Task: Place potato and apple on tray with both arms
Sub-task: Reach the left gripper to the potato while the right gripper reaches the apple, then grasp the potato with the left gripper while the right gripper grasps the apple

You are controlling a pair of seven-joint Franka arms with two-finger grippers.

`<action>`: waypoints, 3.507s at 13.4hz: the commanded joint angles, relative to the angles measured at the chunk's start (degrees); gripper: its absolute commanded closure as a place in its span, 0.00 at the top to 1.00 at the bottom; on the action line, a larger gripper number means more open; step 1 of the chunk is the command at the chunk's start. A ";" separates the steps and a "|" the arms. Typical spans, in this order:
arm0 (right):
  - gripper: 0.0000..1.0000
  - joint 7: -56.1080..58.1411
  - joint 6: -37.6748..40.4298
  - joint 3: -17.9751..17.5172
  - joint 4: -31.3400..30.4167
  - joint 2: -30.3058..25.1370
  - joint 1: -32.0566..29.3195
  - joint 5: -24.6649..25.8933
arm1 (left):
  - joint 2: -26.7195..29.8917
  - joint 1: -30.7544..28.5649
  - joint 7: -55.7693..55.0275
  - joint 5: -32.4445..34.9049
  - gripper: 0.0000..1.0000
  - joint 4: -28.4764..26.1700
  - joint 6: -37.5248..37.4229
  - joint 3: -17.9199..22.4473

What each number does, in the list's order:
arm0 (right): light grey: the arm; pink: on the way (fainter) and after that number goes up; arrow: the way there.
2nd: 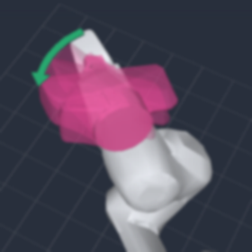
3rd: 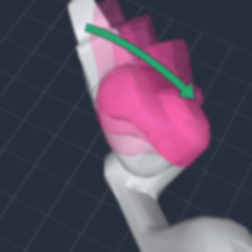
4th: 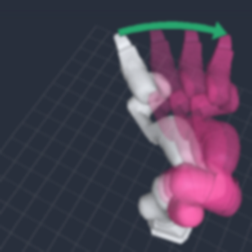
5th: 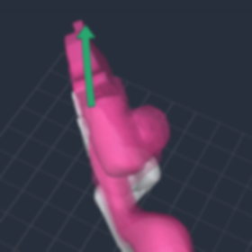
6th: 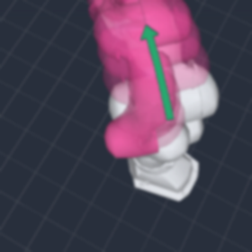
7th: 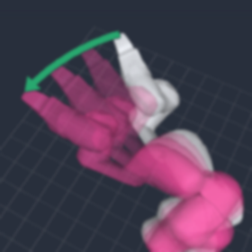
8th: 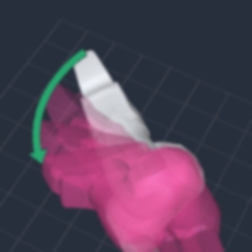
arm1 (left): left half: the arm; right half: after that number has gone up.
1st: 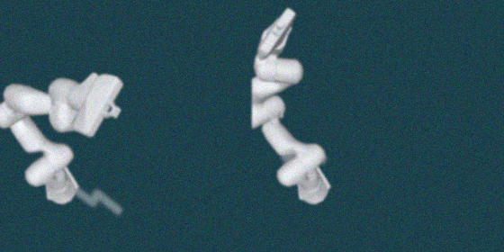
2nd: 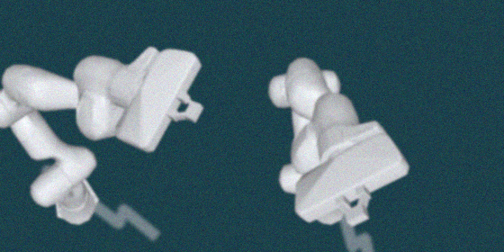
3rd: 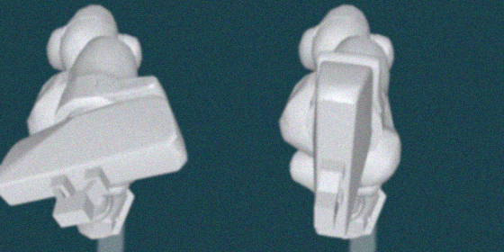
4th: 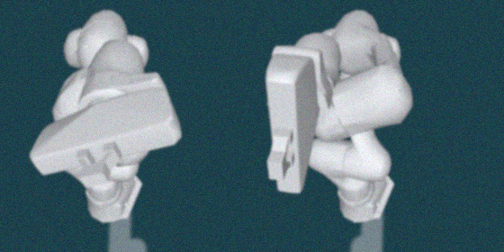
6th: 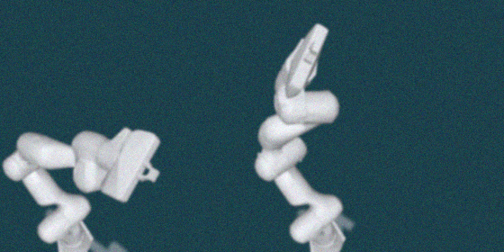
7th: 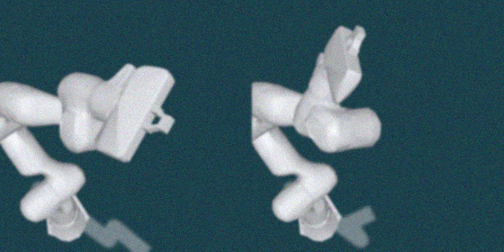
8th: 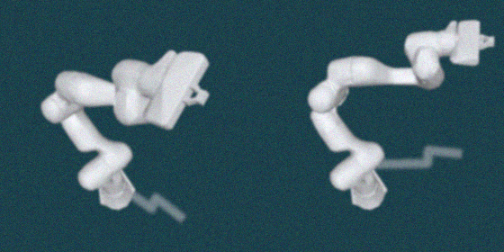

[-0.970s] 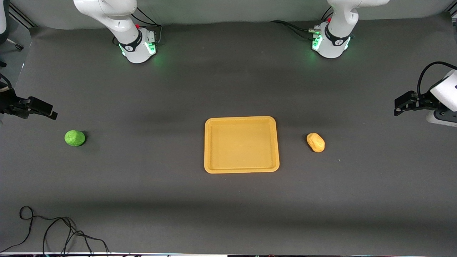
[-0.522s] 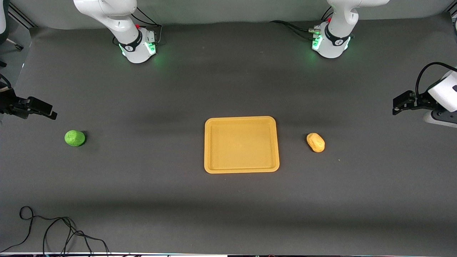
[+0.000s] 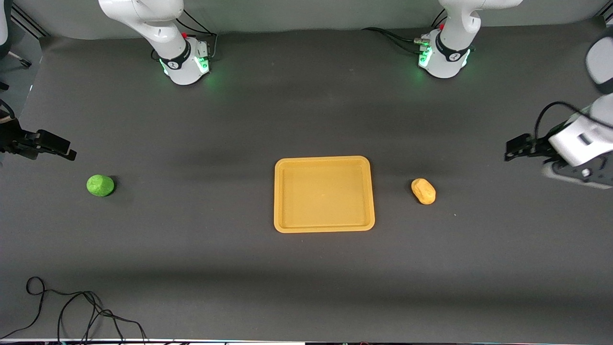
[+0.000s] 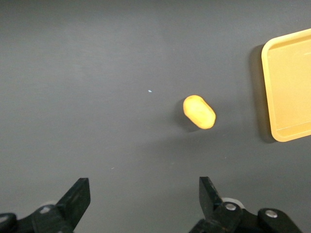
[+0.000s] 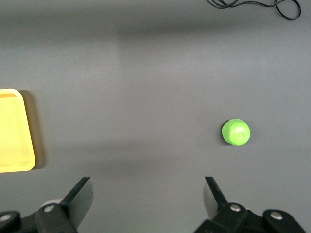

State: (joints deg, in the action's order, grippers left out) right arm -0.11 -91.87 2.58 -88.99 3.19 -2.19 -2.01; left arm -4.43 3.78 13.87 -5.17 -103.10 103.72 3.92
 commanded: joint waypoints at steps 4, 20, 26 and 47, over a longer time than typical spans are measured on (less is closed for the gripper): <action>1.00 3.94 -3.13 1.19 -0.48 0.94 -1.40 3.58 | -4.19 5.09 -4.46 -2.92 1.00 -8.41 6.38 -0.40; 1.00 25.07 -22.71 20.01 -21.82 0.15 -1.85 -2.21 | -21.58 15.99 -30.39 -3.45 1.00 -14.24 29.44 -0.05; 1.00 29.17 -41.89 19.83 -34.23 6.54 -1.59 -9.74 | -23.44 14.76 -31.01 -3.36 0.42 -13.01 32.96 -0.05; 0.32 38.61 -38.26 20.44 -23.72 16.95 0.25 -18.75 | -30.20 27.59 -40.94 -2.31 0.32 1.67 30.93 -6.82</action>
State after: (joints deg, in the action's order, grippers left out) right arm 37.58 -139.28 22.06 -117.52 24.47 -3.37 -20.61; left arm -34.45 30.48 -26.65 -8.01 -102.64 134.96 -3.40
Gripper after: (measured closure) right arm 0.379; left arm 0.449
